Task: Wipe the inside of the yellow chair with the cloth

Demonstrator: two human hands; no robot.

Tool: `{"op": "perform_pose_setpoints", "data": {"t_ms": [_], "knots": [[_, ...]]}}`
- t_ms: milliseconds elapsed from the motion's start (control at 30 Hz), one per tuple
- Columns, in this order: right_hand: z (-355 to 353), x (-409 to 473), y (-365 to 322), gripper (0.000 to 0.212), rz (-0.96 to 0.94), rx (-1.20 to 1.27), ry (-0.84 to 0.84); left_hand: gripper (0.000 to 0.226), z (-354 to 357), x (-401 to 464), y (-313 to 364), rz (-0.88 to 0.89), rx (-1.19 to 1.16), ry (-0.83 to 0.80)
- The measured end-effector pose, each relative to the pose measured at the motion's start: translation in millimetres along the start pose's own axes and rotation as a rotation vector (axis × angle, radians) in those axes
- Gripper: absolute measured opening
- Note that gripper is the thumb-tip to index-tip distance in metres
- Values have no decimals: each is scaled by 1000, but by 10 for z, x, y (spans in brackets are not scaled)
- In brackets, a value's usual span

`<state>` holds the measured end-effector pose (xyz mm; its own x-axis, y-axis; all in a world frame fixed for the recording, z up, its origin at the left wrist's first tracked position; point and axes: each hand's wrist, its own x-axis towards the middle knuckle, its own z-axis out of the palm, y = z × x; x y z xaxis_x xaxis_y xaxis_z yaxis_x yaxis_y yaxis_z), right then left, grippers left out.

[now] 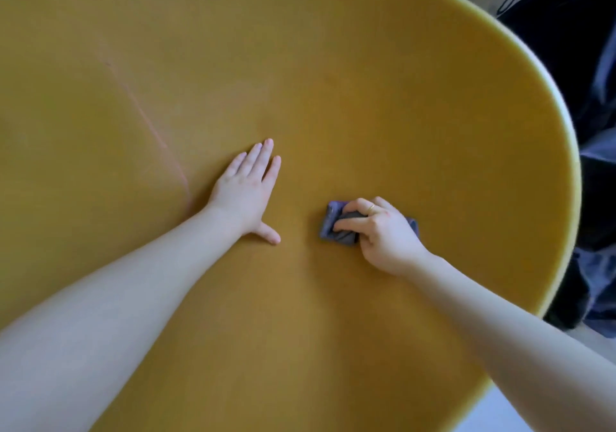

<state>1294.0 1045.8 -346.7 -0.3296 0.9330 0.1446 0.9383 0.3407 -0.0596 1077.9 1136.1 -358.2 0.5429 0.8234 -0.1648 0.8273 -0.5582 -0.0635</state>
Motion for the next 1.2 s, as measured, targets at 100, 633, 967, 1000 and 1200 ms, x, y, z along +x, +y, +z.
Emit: {"op": "perform_pose_setpoints", "data": {"t_ms": [100, 633, 967, 1000, 1200], "knots": [[96, -474, -339, 56, 49, 81, -106, 131, -63, -87, 50, -11, 14, -18], [-28, -487, -249, 49, 197, -127, 117, 127, 260, -768, 438, 353, -38, -172], [163, -1063, -1023, 54, -9, 16, -162, 127, 306, -756, 429, 369, -89, -159], [116, -1042, -921, 54, 5, -19, -171, 127, 317, -759, 423, 368, -90, -159], [-283, -903, -207, 44, 292, -291, 35, 127, 320, -761, 427, 354, -112, -171]]}}
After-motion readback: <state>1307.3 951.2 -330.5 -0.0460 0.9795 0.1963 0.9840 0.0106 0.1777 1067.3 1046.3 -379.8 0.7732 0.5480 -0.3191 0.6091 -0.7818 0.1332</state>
